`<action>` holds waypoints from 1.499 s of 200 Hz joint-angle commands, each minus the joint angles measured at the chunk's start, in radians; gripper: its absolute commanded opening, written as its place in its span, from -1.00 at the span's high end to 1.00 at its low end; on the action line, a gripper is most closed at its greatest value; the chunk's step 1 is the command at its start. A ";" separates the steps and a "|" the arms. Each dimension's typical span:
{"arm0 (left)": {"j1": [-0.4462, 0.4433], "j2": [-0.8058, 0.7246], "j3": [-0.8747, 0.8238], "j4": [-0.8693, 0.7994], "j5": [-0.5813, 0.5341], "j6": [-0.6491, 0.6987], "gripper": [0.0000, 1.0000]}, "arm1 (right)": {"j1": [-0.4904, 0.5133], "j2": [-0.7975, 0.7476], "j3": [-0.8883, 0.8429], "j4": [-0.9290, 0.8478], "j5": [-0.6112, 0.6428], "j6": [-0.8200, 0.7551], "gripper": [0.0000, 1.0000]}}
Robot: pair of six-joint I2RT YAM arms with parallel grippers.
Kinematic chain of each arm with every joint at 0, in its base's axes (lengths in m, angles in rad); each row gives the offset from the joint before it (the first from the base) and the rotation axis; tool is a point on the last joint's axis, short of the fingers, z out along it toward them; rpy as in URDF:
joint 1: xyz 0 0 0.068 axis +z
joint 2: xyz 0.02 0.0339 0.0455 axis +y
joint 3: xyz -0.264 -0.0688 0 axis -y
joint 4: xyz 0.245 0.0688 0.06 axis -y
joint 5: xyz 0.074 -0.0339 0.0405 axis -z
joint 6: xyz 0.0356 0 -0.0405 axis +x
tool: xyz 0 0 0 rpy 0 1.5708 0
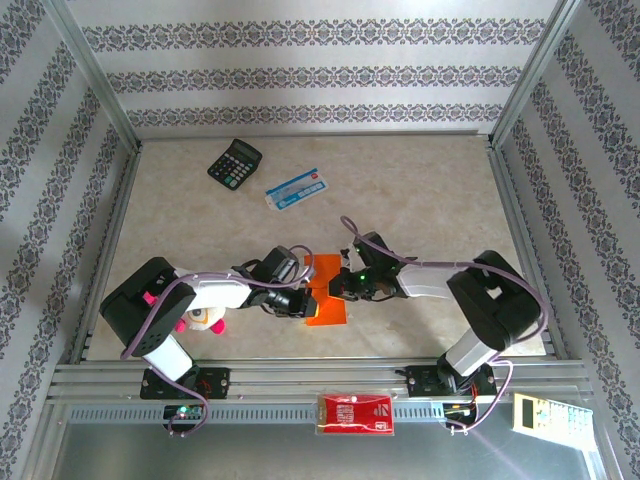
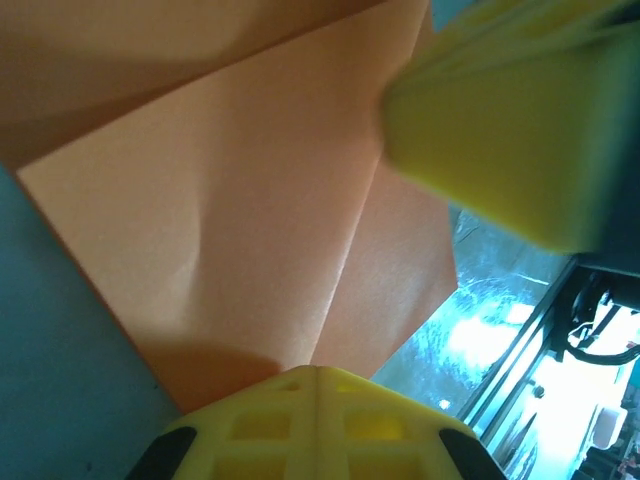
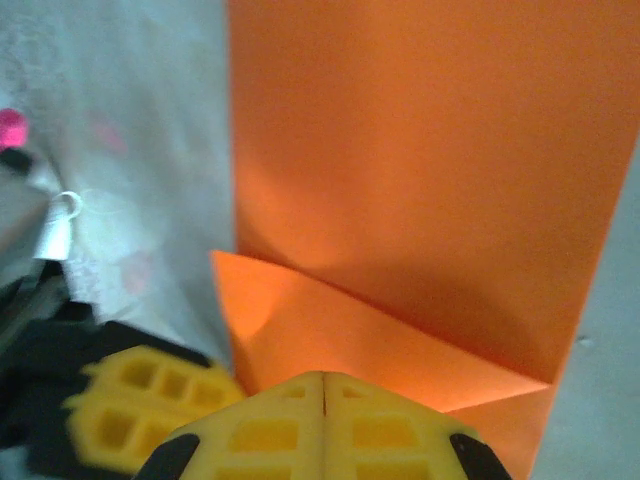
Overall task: Fold a paper plane with a square sheet of paper (pick it up from the middle)
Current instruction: Fold the triangle a second time at the center of the table.
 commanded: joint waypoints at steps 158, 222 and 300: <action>0.007 0.071 -0.007 0.056 0.022 -0.026 0.95 | -0.030 0.091 -0.051 0.014 0.052 0.034 1.00; 0.017 -0.020 -0.119 0.041 0.030 -0.041 0.85 | -0.035 0.105 -0.047 -0.009 0.056 0.029 1.00; 0.018 -0.058 -0.036 0.263 0.068 -0.189 0.78 | -0.029 0.058 0.004 -0.013 0.022 0.014 1.00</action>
